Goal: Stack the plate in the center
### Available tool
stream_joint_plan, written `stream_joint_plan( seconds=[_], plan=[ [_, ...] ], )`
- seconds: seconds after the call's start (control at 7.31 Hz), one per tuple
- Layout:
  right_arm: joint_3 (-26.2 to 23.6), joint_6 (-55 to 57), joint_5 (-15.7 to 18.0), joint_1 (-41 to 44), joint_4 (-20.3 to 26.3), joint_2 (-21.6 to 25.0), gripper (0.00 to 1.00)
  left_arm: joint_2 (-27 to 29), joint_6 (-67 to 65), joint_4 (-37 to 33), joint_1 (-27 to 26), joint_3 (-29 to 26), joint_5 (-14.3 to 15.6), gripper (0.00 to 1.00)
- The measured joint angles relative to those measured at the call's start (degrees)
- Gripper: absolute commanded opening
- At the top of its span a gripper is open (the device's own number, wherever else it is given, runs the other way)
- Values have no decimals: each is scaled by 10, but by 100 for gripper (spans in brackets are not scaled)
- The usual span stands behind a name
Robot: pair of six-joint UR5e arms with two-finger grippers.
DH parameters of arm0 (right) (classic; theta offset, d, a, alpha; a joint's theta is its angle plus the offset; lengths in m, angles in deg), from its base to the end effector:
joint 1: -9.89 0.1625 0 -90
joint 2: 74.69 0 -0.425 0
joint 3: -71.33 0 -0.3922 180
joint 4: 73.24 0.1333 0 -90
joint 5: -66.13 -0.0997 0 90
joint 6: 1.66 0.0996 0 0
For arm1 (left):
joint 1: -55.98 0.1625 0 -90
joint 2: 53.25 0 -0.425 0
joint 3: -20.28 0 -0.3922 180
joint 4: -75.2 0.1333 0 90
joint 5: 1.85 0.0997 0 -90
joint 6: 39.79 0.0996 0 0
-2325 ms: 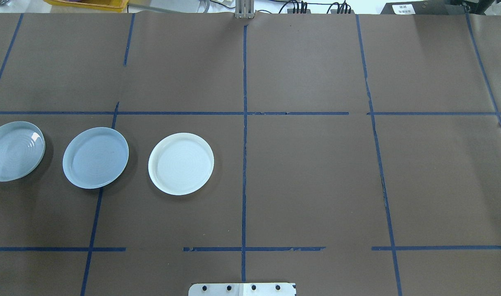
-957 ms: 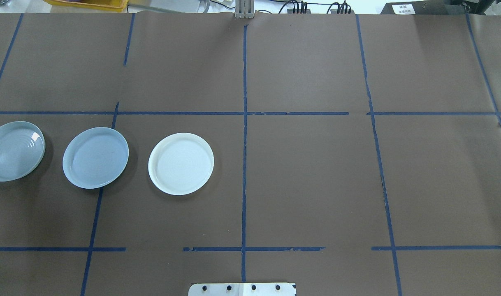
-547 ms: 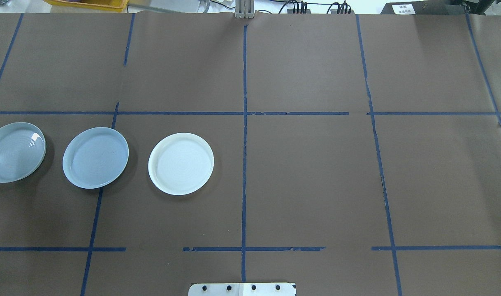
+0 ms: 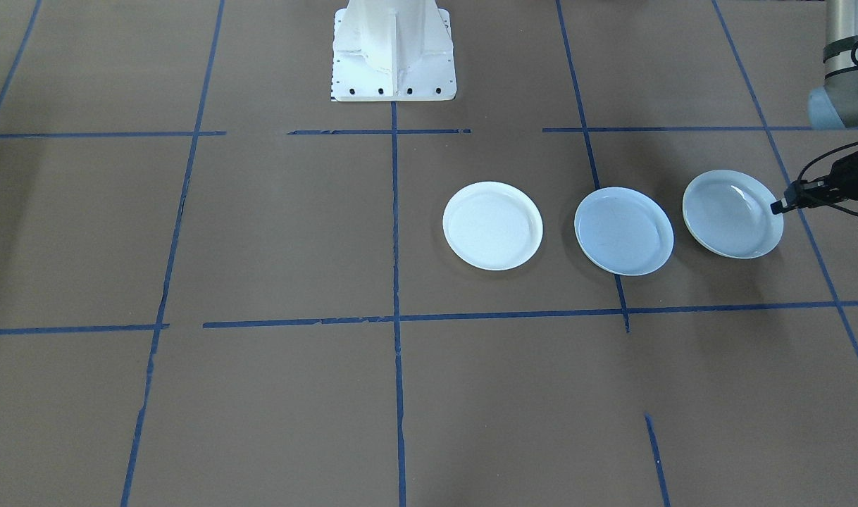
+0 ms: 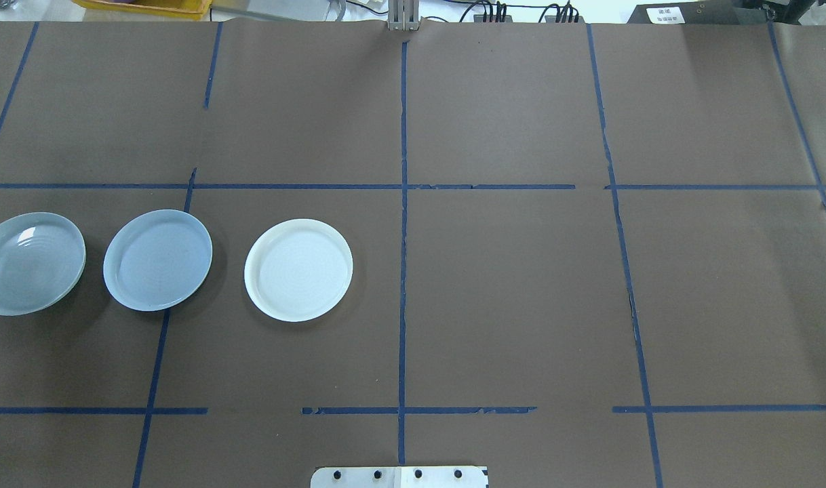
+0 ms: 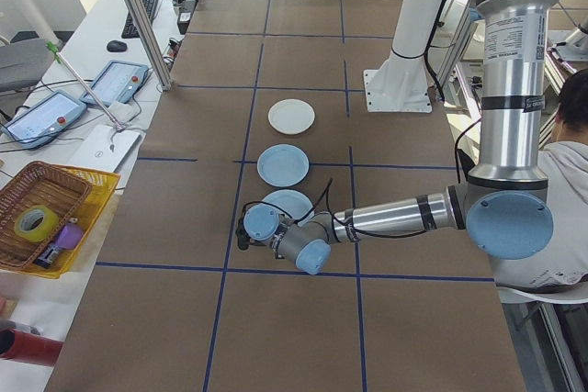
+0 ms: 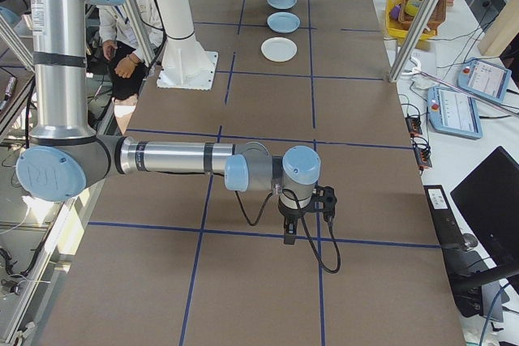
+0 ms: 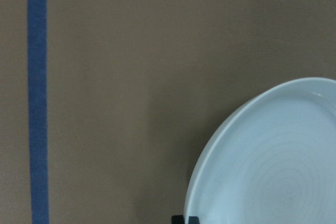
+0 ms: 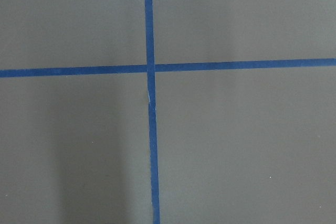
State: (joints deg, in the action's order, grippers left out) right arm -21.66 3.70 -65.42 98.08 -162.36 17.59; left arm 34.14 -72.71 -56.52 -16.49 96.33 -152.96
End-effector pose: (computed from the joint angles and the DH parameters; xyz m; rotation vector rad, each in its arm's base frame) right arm 0.0521 -0.4789 0.6540 -0.0189 -0.7255 0.0492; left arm 0.0968 -0.4595 0.7000 -0.0881 1.1147 -0.0059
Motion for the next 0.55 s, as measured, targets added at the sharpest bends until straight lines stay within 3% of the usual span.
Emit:
stream_joint_plan(
  seconds=[0.27,0.55],
  plan=[
    [0,0,0,0,0,0,100,-1,-37,8,-20,41,-8,0],
    [0,0,0,0,0,0,100,9,-142,5,-12,79,22,0]
  ],
)
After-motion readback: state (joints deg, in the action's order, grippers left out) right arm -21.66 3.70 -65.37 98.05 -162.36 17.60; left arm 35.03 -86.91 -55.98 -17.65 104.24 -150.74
